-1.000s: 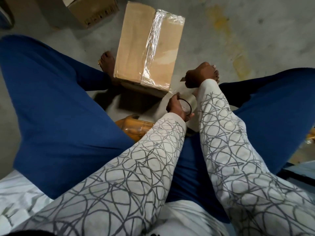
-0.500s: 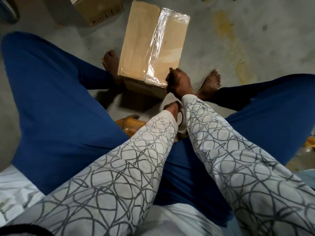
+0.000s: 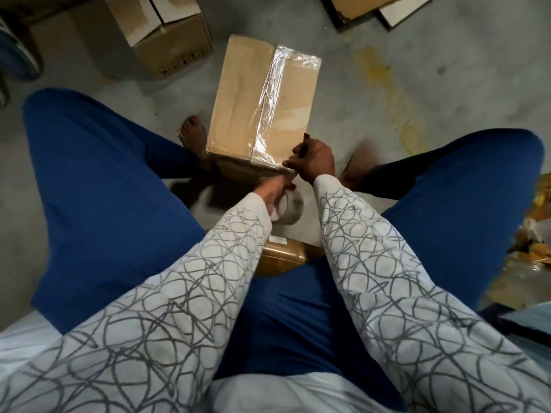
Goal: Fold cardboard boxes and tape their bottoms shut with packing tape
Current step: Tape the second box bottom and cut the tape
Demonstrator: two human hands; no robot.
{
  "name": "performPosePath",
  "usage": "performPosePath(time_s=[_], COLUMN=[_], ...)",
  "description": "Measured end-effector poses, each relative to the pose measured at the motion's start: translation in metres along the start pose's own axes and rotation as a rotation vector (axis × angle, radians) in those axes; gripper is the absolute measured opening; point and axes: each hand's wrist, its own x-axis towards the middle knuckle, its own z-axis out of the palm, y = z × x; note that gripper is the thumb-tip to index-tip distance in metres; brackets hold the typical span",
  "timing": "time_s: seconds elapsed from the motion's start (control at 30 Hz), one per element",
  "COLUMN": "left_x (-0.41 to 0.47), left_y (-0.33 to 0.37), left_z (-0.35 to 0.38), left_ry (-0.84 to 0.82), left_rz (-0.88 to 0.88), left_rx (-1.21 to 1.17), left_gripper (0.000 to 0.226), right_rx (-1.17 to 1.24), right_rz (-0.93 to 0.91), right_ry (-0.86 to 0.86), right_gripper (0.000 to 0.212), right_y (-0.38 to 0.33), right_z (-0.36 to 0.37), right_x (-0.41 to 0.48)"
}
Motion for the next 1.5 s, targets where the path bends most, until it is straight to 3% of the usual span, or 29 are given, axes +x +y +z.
performPosePath(time_s=[0.07,0.13,0.23,0.27,0.37,0.43,0.6,0.8,0.9,1.0,1.07,1.17,1.33,1.5], left_x=[-0.016,-0.024,-0.03,-0.033,-0.055,-0.055,-0.04,-0.021,-0.013,-0.006,-0.007,-0.009,-0.013,0.001], left_y=[0.021,0.05,0.082,0.091,0.118,0.126,0.112,0.1,0.099,0.104,0.113,0.138,0.184,0.248], left_z=[-0.017,-0.035,-0.068,-0.078,-0.105,-0.121,-0.135,-0.13,-0.129,-0.127,-0.122,-0.115,-0.093,-0.095], left_ry=[-0.044,0.059,0.144,0.162,0.221,0.257,0.253,0.189,0.177,0.223,0.266,0.271,0.251,0.281], left_rz=[0.064,0.196,0.441,0.481,0.616,0.69,0.687,0.644,0.609,0.593,0.607,0.645,0.74,0.711], left_rx=[0.092,0.238,0.555,0.613,0.697,0.715,0.486,0.182,0.025,-0.02,-0.023,0.023,0.144,-0.021], left_gripper=[0.023,0.043,0.073,0.072,0.034,0.029,0.029,0.018,0.021,0.035,0.028,0.016,0.018,0.027], right_rx=[0.09,0.131,0.27,0.314,0.367,0.403,0.143,0.504,0.411,0.309,0.291,0.259,0.118,-0.116], right_rz=[0.055,0.031,0.042,0.063,0.094,0.044,-0.022,-0.121,-0.227,-0.259,-0.261,-0.298,-0.366,-0.382], right_ry=[0.082,0.127,0.141,0.149,0.149,0.117,0.054,-0.208,-0.208,-0.186,-0.154,-0.104,-0.076,0.009], right_gripper=[0.025,0.018,0.024,0.022,0.016,0.017,0.041,0.048,0.034,0.045,0.049,0.051,0.054,0.053], right_y=[-0.011,-0.02,-0.024,-0.023,-0.029,-0.042,-0.062,-0.08,-0.087,-0.088,-0.093,-0.099,-0.11,-0.104], right_z=[-0.01,-0.018,-0.022,-0.021,-0.02,-0.025,-0.033,-0.012,-0.001,0.004,-0.003,-0.025,-0.085,-0.13], right_x=[-0.002,-0.003,-0.008,-0.01,-0.012,-0.007,0.003,-0.015,-0.02,-0.022,-0.022,-0.013,0.019,0.065])
